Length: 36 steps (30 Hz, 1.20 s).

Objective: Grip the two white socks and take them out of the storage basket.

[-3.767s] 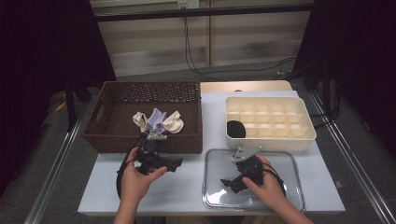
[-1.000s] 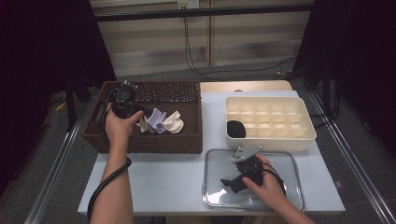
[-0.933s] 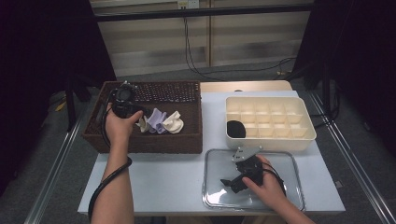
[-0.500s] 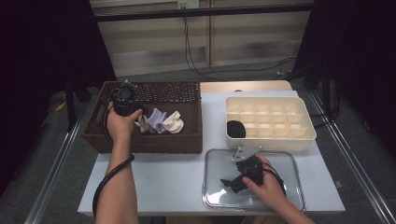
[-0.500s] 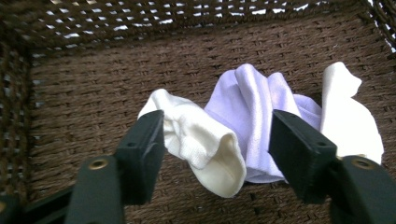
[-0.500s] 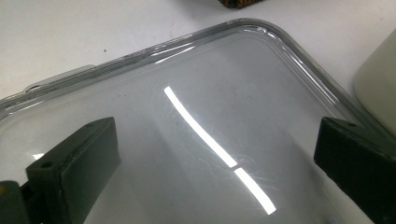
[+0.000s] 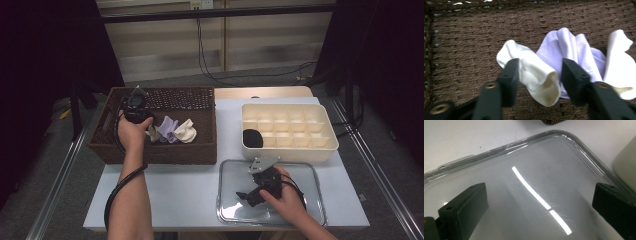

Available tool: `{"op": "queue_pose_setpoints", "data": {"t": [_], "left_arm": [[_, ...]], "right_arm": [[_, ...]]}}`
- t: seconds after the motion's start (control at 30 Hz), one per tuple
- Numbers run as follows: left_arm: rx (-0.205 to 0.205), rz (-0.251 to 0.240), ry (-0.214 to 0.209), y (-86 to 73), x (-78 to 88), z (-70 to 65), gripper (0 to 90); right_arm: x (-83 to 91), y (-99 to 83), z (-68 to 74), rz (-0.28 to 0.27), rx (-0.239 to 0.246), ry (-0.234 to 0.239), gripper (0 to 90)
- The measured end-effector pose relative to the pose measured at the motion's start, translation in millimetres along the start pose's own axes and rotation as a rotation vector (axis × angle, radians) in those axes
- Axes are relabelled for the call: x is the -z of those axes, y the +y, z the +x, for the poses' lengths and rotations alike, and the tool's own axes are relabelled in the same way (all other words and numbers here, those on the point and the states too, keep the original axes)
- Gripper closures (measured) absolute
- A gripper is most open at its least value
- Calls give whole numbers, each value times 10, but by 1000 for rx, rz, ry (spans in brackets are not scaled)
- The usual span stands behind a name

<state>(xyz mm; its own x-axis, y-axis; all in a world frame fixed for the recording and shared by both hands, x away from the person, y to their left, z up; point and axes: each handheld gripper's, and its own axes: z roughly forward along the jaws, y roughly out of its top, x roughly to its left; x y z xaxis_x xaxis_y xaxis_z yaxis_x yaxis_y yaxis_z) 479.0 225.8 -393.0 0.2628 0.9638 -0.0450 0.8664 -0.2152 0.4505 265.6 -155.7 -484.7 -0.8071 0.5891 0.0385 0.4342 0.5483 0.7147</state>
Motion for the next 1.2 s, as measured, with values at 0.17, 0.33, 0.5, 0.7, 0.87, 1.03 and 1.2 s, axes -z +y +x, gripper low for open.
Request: {"op": "queue_pose_setpoints", "data": {"t": [0.17,0.33,0.5,0.7,0.87,1.03,1.2], "left_arm": [[7,10,-7,1,-16,9,670],[-1,11,-4,-20,-6,22,847],[14,5,-7,-42,56,57,863],[32,-10,-25,-47,239,108,863],[27,-30,-42,-61,416,133,863],[24,-34,-58,-81,567,137,864],[7,-45,-101,-103,746,119,866]], "right_arm": [[0,0,-1,-1,1,0,0],[0,0,0,-1,0,-1,0],[0,0,-1,-1,-1,-1,0],[0,0,0,0,0,0,0],[0,0,-1,-1,2,-1,0],[0,0,-1,-1,2,-1,0],[0,0,-1,-1,2,-1,0]]}}
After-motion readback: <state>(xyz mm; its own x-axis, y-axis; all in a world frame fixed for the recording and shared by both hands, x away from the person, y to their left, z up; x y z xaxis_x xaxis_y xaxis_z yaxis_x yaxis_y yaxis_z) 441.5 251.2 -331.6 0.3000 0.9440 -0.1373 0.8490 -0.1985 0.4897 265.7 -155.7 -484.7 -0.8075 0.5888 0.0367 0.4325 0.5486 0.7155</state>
